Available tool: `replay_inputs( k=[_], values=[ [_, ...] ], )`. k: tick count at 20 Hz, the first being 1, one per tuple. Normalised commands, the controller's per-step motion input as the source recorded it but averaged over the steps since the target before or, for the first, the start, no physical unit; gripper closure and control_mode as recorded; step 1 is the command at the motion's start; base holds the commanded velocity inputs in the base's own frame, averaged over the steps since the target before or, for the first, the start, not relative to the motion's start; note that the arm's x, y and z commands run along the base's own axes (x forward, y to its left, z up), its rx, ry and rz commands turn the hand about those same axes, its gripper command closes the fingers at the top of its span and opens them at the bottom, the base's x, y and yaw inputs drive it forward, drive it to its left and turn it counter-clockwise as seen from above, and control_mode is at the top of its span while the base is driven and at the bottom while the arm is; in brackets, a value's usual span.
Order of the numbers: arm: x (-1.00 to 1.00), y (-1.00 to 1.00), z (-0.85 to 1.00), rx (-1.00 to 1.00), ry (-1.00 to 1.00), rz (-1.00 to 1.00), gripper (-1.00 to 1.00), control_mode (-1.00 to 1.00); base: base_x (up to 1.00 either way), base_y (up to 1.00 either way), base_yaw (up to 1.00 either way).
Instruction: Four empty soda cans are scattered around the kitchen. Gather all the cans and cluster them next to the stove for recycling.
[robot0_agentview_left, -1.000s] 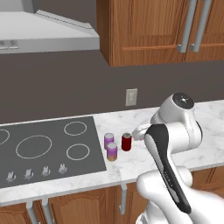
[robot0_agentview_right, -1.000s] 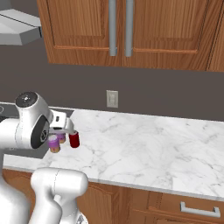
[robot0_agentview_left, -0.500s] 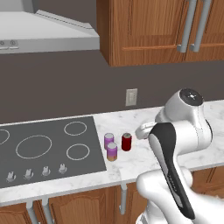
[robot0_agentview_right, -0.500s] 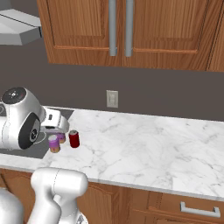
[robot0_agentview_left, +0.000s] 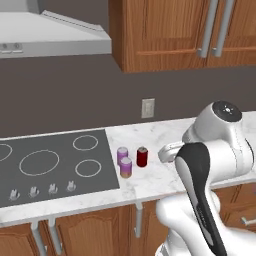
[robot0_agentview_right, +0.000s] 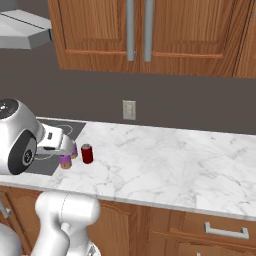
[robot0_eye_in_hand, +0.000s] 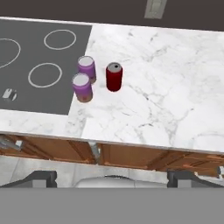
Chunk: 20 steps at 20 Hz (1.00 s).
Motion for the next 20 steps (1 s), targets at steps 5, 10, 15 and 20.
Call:
replay_inputs(
  k=[5, 10, 15, 20],
  values=[
    [0.00, 0.00, 0.00, 0.00, 0.00, 0.00, -1.00, 1.00, -0.98, -0.09, -0.05],
    [0.00, 0.00, 0.00, 0.00, 0.00, 0.00, -1.00, 1.00, -0.79, -0.27, -0.16],
    [0.00, 0.00, 0.00, 0.00, 0.00, 0.00, -1.00, 1.00, -0.20, -0.02, -0.40],
    [0.00, 0.00, 0.00, 0.00, 0.00, 0.00, -1.00, 1.00, -0.01, 0.02, -0.48]
  ],
)
